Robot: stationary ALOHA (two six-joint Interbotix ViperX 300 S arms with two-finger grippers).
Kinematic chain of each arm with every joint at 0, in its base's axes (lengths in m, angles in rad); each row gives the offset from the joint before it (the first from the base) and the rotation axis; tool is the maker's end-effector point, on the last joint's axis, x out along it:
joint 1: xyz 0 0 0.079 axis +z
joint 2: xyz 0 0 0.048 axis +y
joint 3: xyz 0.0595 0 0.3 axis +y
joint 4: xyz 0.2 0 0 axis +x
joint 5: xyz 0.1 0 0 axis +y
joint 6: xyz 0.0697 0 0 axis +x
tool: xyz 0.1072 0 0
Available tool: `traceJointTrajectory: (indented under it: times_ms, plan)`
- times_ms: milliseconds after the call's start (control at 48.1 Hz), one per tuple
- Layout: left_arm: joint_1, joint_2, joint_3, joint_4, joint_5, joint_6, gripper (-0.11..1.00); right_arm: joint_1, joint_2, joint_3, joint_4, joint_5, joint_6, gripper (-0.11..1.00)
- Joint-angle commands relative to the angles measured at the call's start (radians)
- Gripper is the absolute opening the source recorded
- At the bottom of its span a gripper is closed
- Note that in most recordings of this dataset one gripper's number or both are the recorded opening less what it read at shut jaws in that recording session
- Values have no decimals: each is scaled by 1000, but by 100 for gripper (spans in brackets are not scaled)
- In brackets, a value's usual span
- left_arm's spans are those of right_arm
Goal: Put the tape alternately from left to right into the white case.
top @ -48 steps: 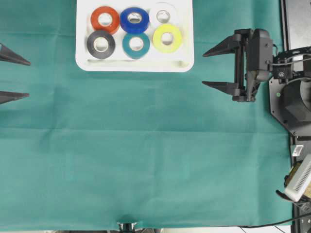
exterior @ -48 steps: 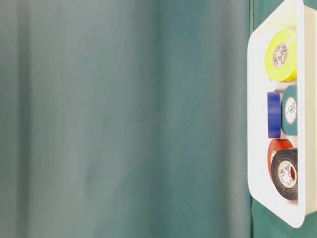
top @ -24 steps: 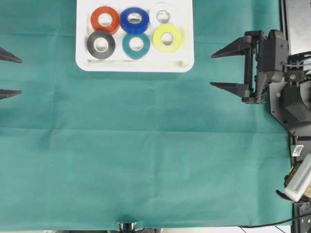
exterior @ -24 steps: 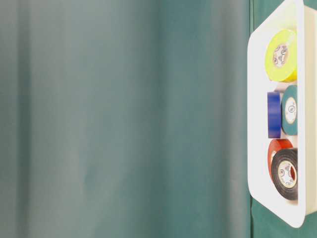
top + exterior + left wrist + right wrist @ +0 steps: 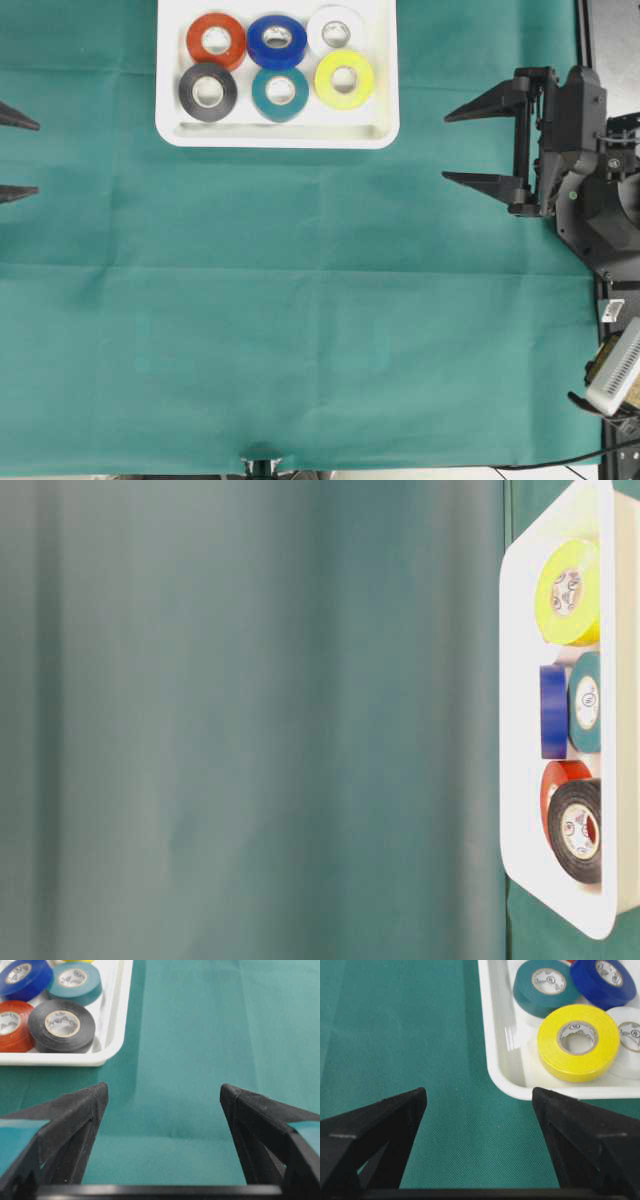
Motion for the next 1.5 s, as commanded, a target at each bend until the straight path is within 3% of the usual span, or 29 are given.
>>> traceJointTrajectory:
  times_ms: [0, 645, 1476]
  plan:
    - [3, -5, -8, 0, -5, 0, 97, 2, -23, -2, 5, 0, 2, 79]
    - [31, -18, 11, 0, -3, 2, 97, 2, -172, 87, 9, 18, 12, 79]
    - [29, -140, 49, 0, 28, 2, 97, 2, -179, 95, 9, 18, 21, 79]
